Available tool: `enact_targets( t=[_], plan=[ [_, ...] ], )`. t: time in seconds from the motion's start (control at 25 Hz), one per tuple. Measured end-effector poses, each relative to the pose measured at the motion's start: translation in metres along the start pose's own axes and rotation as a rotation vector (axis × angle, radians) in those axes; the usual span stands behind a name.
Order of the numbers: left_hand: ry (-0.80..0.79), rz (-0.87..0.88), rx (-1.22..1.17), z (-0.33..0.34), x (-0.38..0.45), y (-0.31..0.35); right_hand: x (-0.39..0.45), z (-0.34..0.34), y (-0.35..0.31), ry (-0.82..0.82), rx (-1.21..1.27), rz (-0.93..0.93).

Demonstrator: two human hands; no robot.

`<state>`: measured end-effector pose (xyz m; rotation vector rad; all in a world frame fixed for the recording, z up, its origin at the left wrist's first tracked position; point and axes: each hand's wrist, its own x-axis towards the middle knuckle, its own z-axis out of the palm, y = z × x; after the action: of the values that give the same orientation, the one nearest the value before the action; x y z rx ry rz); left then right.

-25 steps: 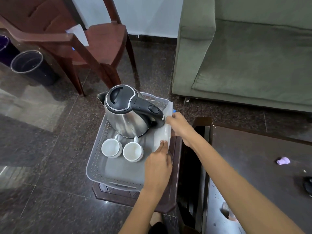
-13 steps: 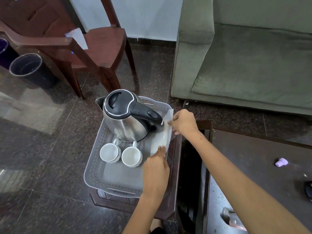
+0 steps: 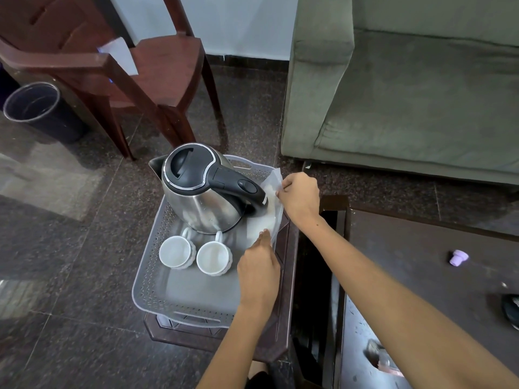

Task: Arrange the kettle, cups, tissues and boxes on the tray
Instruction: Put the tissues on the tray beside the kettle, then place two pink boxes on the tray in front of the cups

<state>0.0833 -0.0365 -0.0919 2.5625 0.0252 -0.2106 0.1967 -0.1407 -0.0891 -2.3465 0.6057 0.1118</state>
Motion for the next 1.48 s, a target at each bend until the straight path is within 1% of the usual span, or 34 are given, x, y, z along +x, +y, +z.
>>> enact_targets(
  t=[0.12, 0.32, 0.48, 0.56, 0.72, 0.84, 0.92, 1.04, 1.12, 1.2, 1.28, 1.4, 1.48],
  plan=[
    [-0.009, -0.015, 0.010, 0.000, 0.007, 0.002, 0.000, 0.005, 0.002, -0.002, 0.021, 0.011],
    [0.027, 0.004, -0.057, -0.002, 0.007, 0.003, -0.005, 0.004, 0.006, 0.088, 0.137, 0.020],
    [0.011, -0.009, -0.072, 0.001, 0.009, -0.003, -0.009, 0.005, 0.006, 0.080, 0.141, 0.030],
    [0.035, -0.004, -0.108, -0.002, 0.006, -0.004, -0.012, 0.000, 0.007, 0.071, 0.187, 0.028],
    [0.137, 0.017, -0.198, -0.015, -0.010, 0.005, -0.033, -0.021, 0.021, 0.033, 0.364, 0.005],
    [0.172, 0.072, -0.255, -0.023, -0.027, 0.025, -0.061, -0.047, 0.050, 0.037, 0.481, 0.035],
    [0.148, 0.134, -0.284, -0.018, -0.043, 0.041, -0.085, -0.070, 0.080, 0.051, 0.559, 0.094],
    [0.003, 0.202, -0.309, 0.013, -0.076, 0.065, -0.125, -0.104, 0.146, 0.102, 0.632, 0.216],
    [-0.110, 0.205, -0.315, 0.045, -0.103, 0.074, -0.152, -0.121, 0.199, 0.143, 0.655, 0.315],
    [-0.208, 0.186, -0.285, 0.082, -0.132, 0.083, -0.180, -0.133, 0.256, 0.165, 0.585, 0.371],
    [-0.297, 0.170, -0.242, 0.115, -0.157, 0.089, -0.208, -0.138, 0.303, 0.128, 0.371, 0.368],
    [-0.401, 0.148, -0.171, 0.150, -0.179, 0.096, -0.238, -0.132, 0.342, -0.002, 0.108, 0.307],
    [-0.425, 0.142, -0.131, 0.164, -0.184, 0.098, -0.245, -0.122, 0.349, -0.147, -0.054, 0.193]
  ],
)
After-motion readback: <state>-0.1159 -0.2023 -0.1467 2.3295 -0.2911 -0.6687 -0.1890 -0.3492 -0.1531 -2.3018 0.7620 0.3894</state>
